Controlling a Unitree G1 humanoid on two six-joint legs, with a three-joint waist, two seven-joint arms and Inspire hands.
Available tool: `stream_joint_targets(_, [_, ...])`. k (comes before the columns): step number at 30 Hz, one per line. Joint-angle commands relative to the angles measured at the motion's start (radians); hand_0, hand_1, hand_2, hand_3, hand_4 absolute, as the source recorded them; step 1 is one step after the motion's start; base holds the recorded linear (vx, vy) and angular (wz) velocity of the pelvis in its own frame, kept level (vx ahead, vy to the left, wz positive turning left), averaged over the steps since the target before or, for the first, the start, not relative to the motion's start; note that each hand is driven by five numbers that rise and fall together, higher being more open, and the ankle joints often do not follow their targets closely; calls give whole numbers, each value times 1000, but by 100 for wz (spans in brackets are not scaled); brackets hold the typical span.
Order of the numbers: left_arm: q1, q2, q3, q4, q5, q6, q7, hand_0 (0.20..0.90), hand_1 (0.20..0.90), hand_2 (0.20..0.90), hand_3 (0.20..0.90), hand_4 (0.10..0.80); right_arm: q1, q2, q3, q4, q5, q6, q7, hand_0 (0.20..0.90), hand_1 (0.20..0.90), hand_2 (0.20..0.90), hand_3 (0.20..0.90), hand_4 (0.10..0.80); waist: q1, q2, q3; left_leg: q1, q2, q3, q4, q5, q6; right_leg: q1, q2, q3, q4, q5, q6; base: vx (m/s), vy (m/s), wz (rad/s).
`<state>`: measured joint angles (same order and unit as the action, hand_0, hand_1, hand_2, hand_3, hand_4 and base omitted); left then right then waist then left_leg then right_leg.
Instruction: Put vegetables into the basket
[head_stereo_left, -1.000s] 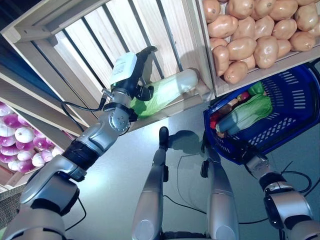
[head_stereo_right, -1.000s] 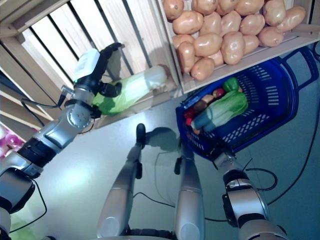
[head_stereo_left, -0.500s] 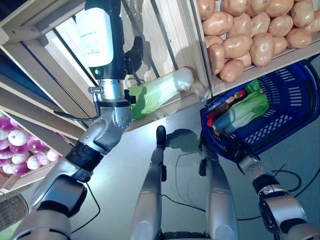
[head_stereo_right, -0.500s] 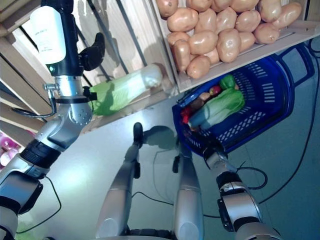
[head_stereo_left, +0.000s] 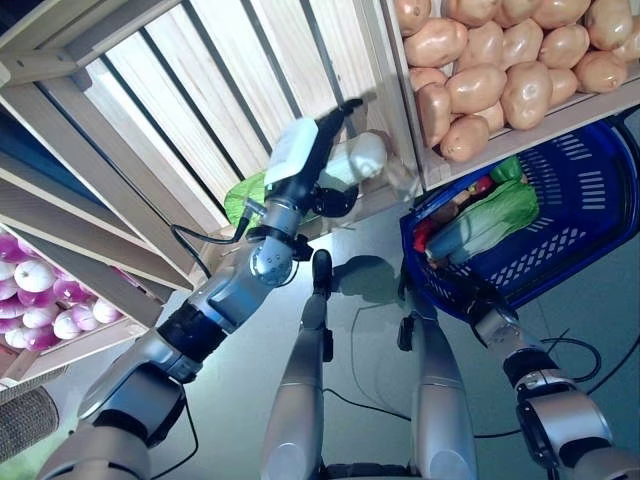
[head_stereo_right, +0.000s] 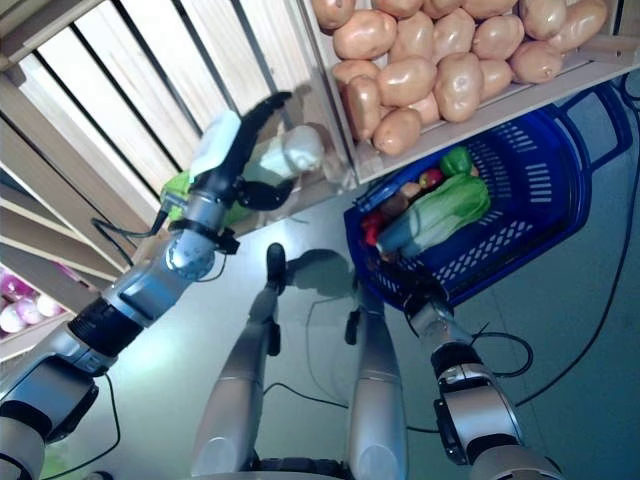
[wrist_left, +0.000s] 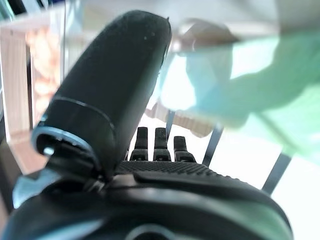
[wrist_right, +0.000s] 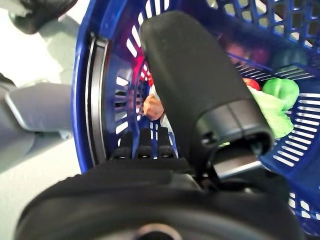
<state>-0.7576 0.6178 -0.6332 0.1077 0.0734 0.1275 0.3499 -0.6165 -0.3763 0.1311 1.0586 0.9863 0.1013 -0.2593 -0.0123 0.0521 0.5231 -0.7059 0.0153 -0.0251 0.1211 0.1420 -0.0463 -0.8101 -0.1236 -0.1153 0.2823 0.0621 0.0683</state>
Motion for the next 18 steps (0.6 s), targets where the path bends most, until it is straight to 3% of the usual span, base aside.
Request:
stream_joint_targets(1, [-80,15,51,-86,-38,-22,-13,900,900,900,900,800,67,-50,6,28,-22,12,6,900,900,900,900,800,11,17,-3,-37,-88,33,66,-32,24,66,67,-15,-39,37,-3,0,0,0])
stream_joint_targets(18, [-99,18,45,-9,25,70,92,900,900,900,900,800,66,-43,17,46,-30,6,12,900,900,900,900,800,8,13,-3,-49,-81,37,87,-38,26,55,68,-14,-22,28,-8,0,0,0])
